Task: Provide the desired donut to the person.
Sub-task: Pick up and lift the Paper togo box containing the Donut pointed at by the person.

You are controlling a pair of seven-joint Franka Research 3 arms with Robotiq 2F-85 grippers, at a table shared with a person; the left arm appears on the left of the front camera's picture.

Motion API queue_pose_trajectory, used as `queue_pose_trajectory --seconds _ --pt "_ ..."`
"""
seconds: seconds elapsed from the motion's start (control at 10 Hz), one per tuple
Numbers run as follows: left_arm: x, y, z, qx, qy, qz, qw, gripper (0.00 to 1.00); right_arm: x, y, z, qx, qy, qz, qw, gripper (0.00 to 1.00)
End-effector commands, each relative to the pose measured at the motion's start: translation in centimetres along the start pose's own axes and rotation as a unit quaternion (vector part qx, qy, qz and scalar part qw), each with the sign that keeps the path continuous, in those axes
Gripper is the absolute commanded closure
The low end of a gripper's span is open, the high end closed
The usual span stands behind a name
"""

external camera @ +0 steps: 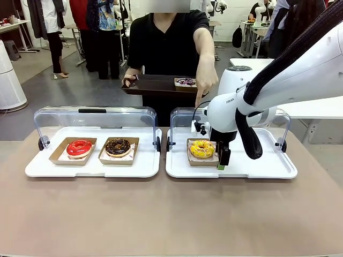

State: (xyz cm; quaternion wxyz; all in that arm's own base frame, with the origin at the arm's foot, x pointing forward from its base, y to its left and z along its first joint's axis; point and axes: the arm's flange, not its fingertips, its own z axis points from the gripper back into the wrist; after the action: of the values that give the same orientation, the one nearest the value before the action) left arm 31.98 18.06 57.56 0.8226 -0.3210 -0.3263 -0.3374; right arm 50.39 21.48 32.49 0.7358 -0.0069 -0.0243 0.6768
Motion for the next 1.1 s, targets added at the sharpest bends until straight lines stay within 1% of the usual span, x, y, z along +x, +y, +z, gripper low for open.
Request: queue_pose_trajectory --seconds 0.0,0.1,0.5,0.6,0.7,0.8,0.9,1.0 --pt "-0.05 -0.02 0.08 -0.005 -0.012 -0.009 1.0 0.0 -0.08 -0.35 -0.72 0.021 -0.004 -0.01 1.0 0.0" --pt "-0.05 -0.02 0.08 -0.005 -0.012 -0.009 1.0 0.0 -0.25 -0.55 -0.9 0.032 -0.006 -0.012 0.999 0.0" --pt "-0.05 -0.02 0.08 -0.005 -0.012 -0.009 1.0 0.0 -0.15 -0.75 -1.25 0.037 -0.008 -0.005 0.999 0.0" --pt "-0.05 -0.02 0.08 -0.005 -0.012 -0.009 1.0 0.0 -0.12 -0.8 -1.3 0.035 -0.009 -0.001 0.999 0.03" --pt "-0.05 -0.02 0.08 -0.005 -0.012 -0.009 1.0 0.0 -0.14 -0.81 -1.34 0.035 -0.009 0.005 0.999 0.58" --pt "-0.05 -0.02 0.08 -0.005 -0.012 -0.009 1.0 0.0 -0.16 -0.8 -1.36 0.036 -0.01 0.007 0.999 0.62" --pt "-0.05 -0.02 0.08 -0.005 -0.012 -0.009 1.0 0.0 -0.11 -0.8 -1.37 0.035 -0.01 0.007 0.999 1.0" --pt "-0.05 -0.02 0.08 -0.005 -0.012 -0.009 1.0 0.0 -0.06 -0.79 -1.36 0.034 -0.01 0.007 0.999 0.66"
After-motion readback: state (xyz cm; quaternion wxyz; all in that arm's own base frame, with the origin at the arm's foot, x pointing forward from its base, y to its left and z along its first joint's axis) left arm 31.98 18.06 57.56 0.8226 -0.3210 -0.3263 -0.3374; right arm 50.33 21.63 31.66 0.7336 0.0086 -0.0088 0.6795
